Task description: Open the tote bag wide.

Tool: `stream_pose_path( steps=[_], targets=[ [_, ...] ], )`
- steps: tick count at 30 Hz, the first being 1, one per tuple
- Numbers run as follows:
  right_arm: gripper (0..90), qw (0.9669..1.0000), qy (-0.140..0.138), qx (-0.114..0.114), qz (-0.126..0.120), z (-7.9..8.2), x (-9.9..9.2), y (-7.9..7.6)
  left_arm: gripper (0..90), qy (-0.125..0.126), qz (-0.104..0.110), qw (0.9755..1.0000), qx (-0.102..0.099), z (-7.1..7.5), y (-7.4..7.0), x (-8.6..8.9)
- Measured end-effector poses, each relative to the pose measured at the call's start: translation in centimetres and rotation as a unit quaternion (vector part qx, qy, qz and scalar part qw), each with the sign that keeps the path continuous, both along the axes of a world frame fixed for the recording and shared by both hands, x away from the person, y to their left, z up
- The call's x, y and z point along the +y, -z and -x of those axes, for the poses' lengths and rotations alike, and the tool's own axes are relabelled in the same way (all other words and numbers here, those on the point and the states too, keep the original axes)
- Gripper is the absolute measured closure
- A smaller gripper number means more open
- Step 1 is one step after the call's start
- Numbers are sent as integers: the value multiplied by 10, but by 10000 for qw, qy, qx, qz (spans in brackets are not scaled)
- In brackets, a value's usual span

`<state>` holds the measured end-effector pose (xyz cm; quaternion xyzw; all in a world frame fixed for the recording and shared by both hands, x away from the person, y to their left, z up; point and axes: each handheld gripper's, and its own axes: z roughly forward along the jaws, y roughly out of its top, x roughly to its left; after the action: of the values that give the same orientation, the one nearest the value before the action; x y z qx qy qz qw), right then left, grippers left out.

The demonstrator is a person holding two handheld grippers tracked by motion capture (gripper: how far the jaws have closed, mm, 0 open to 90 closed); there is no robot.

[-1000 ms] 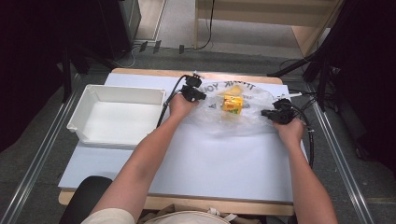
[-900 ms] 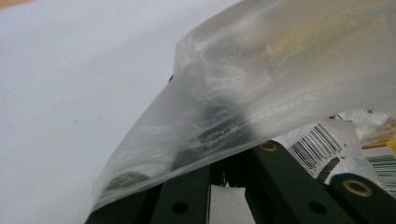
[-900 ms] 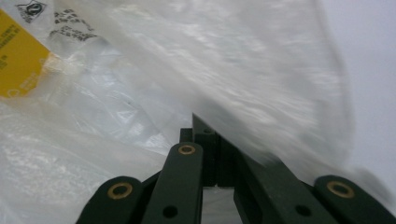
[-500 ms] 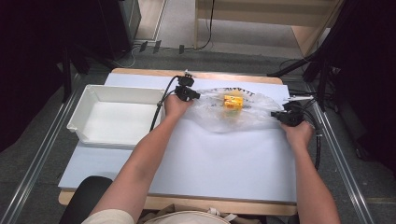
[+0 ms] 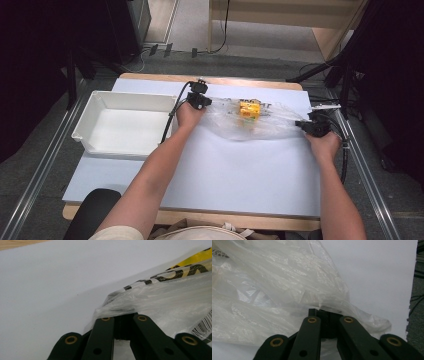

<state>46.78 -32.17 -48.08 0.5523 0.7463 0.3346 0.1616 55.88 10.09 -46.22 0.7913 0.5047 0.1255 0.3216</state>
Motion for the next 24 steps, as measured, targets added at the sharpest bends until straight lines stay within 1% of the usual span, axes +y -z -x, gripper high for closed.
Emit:
stream_pose_path(
  steps=[2,6,8,10,13,16,18,19,21,24],
  targets=[
    [900,10000,25,-20,-28,0,-2,1,900,-59,-9,10000,-62,1,1,-1],
    [900,9999,90,-85,41,2,-4,1,900,-97,-135,9996,-243,5,2,-4],
    [900,9998,121,-128,78,3,-4,2,900,-99,-154,9994,-297,6,3,-4],
    [900,9997,132,-158,101,3,-4,2,900,-127,-132,9993,-323,7,4,-4],
    [900,9994,162,-195,224,4,-4,2,900,-112,-186,9992,-339,7,3,-4],
    [900,9995,205,-190,158,5,-7,2,900,-178,-217,9991,-316,7,3,-4],
    [900,9994,238,-198,143,5,-9,3,900,-265,-126,9992,-256,6,3,-3],
    [900,9994,267,-179,91,5,-10,3,900,-256,-128,9993,-258,6,3,-3],
    [900,9994,285,-171,60,5,-11,3,900,-221,-203,9991,-305,7,3,-4],
    [900,9993,299,-171,111,5,-12,3,900,-242,-204,9988,-374,8,4,-3]
  ],
)
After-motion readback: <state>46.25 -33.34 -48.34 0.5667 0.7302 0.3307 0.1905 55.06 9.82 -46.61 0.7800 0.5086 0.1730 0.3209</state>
